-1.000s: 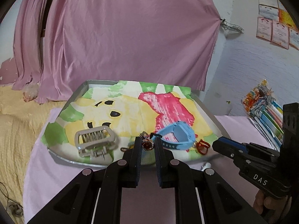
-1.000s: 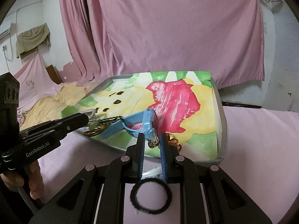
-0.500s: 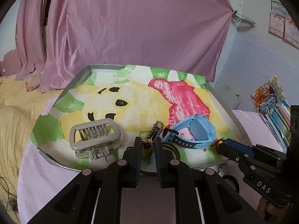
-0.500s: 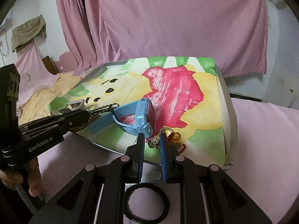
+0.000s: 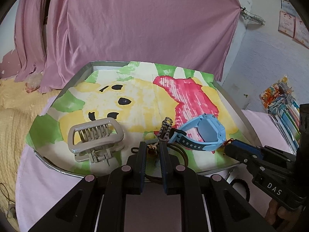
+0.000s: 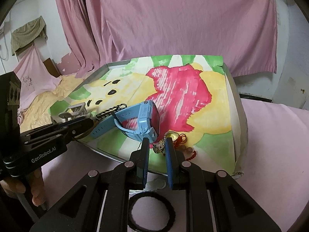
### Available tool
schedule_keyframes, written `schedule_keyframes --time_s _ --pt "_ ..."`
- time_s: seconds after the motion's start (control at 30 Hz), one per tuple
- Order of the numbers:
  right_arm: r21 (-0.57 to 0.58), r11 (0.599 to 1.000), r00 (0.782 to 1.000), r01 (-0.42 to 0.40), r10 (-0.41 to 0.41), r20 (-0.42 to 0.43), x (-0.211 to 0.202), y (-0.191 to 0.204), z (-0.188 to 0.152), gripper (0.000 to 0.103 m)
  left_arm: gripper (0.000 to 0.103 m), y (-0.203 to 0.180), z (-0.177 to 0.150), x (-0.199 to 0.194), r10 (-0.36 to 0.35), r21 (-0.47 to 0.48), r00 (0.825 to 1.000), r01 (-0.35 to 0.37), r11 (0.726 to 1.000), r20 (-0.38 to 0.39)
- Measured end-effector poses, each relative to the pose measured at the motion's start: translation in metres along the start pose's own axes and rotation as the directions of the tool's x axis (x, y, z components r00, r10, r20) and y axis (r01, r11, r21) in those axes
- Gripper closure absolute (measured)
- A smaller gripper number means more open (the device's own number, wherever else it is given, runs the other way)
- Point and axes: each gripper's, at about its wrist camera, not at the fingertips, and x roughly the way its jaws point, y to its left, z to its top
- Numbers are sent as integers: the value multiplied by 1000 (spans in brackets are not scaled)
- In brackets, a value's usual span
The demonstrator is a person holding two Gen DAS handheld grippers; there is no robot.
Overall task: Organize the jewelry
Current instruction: 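Carry the gold charm in the right tool over the tray while the left tool carries the ring, then open the right tool to drop the charm in the tray while the left tool releases the ring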
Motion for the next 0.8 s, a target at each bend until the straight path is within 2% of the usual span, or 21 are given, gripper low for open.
schedule_keyframes --time_s 0.27,0.43,0.5,0.6,0.67,0.77,0.8 --pt "11 1000 999 -9 9 32 -10 -2 -3 83 90 0 0 -2 4 1 1000 -4 1000 5" --pt "23 1000 996 5 -7 90 -22 -3 -6 67 90 -2 0 -7 12 5 1000 -12 1000 18" --pt "26 1000 994 12 -15 112 -27 -4 -6 65 88 -3 0 -10 6 10 999 -6 1000 31" --pt "37 999 987 28 -33 157 -37 -6 -8 58 69 -5 -2 -19 -9 9 998 8 1000 65" --pt "46 998 981 39 -48 190 -45 -8 -11 52 48 -4 -3 -26 -20 -1 996 20 1000 92" --pt "66 996 966 52 -67 248 -59 -11 -15 46 45 -3 -6 -38 -31 -14 991 33 999 133" --pt "74 996 960 58 -76 268 -64 -12 -17 39 43 -2 -7 -41 -32 -15 989 35 999 145"
